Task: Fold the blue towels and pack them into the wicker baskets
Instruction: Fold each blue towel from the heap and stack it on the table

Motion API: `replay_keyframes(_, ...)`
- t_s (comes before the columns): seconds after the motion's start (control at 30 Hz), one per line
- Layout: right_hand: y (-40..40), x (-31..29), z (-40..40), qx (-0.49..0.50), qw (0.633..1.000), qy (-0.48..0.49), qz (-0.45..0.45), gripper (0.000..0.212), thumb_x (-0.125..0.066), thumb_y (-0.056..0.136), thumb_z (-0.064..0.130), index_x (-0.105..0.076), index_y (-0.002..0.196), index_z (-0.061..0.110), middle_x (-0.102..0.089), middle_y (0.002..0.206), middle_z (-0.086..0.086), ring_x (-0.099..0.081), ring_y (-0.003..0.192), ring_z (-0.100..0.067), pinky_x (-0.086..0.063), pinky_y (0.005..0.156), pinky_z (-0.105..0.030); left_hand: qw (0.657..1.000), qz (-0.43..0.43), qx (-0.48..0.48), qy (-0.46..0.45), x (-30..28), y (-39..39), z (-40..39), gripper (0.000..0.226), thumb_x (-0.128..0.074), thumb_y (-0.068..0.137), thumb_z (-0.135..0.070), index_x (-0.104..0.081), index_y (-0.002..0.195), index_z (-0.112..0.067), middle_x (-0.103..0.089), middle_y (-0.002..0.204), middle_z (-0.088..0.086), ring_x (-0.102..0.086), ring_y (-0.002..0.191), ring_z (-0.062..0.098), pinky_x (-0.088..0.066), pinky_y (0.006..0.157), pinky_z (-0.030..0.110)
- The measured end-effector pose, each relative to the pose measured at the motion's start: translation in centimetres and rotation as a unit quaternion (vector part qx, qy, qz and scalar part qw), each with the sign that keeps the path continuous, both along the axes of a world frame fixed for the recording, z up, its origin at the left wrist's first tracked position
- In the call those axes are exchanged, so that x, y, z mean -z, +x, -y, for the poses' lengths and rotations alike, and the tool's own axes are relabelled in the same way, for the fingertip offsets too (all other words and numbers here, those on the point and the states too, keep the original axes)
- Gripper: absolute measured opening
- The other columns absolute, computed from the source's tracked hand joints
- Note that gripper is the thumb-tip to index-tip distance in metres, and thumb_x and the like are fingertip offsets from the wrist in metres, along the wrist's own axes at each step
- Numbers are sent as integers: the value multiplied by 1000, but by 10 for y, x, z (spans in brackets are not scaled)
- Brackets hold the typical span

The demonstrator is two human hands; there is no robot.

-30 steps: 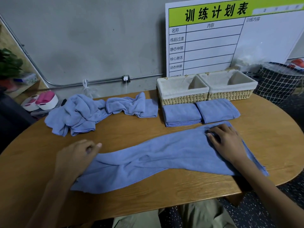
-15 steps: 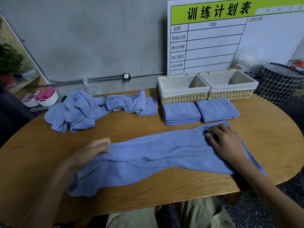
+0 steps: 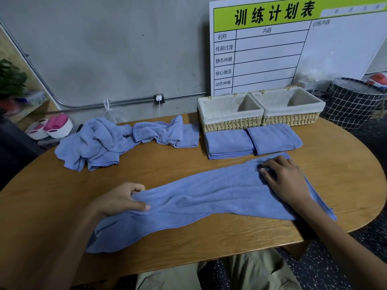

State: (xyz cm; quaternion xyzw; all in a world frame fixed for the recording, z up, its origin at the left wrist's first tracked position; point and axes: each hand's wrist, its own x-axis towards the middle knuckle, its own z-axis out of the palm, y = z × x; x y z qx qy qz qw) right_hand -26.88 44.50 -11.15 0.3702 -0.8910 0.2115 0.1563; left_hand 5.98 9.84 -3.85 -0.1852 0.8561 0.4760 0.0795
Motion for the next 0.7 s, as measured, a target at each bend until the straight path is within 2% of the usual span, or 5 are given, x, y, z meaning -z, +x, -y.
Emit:
replay_keyframes(0.1, 1, 0, 0, 1, 1000, 1, 1, 19, -61, 95, 35, -69, 106, 22, -60, 103, -1, -56, 97, -31, -46, 77, -45, 998, -32, 45, -3, -5, 0, -9, 45, -79, 78, -43, -42, 66, -20, -38, 70, -1, -35, 66, 18, -29, 66, 33)
replay_keyframes(0.23, 1, 0, 0, 3, 1000, -3, 0, 19, -62, 94, 36, -69, 106, 22, -60, 102, 0, -55, 97, -31, -45, 77, -44, 997, 45, 15, 67, -10, -5, -22, 68, -50, 88, -76, -59, 76, -9, -69, 101, -14, -50, 66, 9, -34, 63, 29)
replay_keyframes(0.37, 1, 1, 0, 2, 1000, -5, -4, 20, -62, 94, 36, -69, 105, 21, -60, 101, 0, -55, 96, -31, -45, 75, -43, 998, 49, 20, 22, -7, -11, -35, 41, -56, 96, -50, -59, 76, -15, -58, 73, -5, -47, 61, 7, -36, 62, 22)
replay_keyframes(0.5, 1, 1, 0, -2, 1000, -6, -4, 19, -63, 94, 35, -70, 105, 21, -61, 102, 0, -56, 95, -30, -46, 75, -44, 994, 83, 7, 71, -2, -17, -37, 27, -65, 96, -35, -67, 117, -17, -77, 96, 4, -72, 89, 16, -51, 77, 25)
replay_keyframes(0.7, 1, 2, -2, -18, 1000, -6, -2, 18, -66, 93, 33, -70, 105, 20, -61, 102, -1, -55, 95, -31, -47, 76, -47, 988, 82, 78, 101, 1, -18, -41, 48, -69, 79, -68, -53, 65, -25, -44, 61, -5, -37, 56, 7, -26, 58, 25)
